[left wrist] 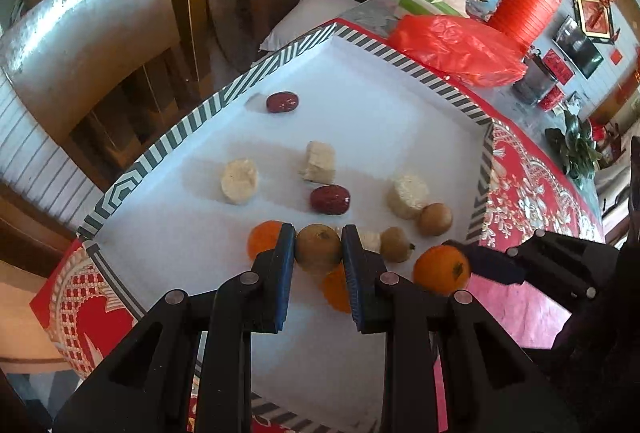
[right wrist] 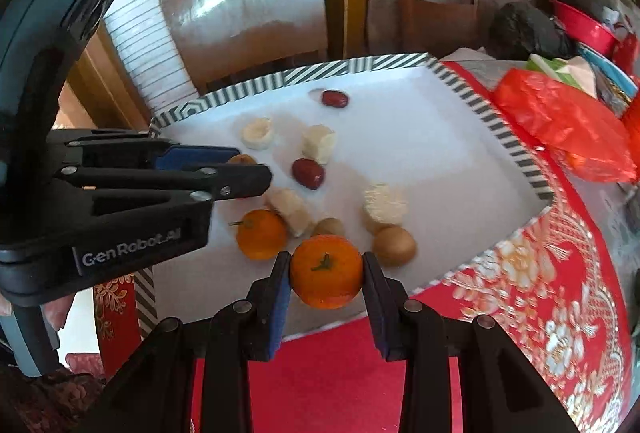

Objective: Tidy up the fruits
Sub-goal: 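Carry the longan and orange over the white tray with both grippers, then lower both items into the tray and open both grippers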

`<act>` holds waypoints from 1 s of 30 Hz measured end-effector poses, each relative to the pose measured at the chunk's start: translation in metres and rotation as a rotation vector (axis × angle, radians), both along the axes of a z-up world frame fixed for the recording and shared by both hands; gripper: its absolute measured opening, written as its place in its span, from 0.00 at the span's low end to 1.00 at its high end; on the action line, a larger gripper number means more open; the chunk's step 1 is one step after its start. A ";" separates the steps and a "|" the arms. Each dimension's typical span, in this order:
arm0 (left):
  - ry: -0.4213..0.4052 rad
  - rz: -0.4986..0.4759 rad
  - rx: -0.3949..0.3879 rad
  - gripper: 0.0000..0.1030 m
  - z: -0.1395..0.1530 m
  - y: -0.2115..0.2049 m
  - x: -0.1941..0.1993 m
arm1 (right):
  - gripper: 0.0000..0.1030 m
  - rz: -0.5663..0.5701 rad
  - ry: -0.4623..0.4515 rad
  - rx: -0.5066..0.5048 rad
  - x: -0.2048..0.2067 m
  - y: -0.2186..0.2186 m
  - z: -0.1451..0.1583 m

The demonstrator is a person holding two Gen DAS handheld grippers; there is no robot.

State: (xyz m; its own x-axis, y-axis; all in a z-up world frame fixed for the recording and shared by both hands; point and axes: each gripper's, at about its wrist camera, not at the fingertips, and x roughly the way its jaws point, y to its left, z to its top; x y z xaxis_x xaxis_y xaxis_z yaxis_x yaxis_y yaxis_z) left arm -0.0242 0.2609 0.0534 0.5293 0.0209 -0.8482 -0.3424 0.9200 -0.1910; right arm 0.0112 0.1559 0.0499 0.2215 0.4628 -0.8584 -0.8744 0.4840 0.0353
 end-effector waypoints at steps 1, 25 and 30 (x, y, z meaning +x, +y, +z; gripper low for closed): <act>0.002 0.001 0.001 0.22 -0.001 0.000 0.001 | 0.33 0.005 0.004 -0.005 -0.001 0.003 -0.002; -0.024 0.013 0.017 0.49 0.005 -0.007 -0.003 | 0.40 -0.054 0.023 0.096 -0.016 -0.022 0.002; -0.045 0.021 0.086 0.49 0.009 -0.020 -0.013 | 0.42 -0.105 -0.017 0.110 -0.028 -0.044 0.009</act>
State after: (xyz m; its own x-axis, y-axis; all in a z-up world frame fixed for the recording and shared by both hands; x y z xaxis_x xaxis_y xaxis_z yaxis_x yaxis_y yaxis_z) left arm -0.0369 0.2410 0.0622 0.5656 0.1047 -0.8180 -0.3548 0.9263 -0.1268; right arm -0.0171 0.1121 0.0593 0.2880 0.5270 -0.7996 -0.8198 0.5673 0.0787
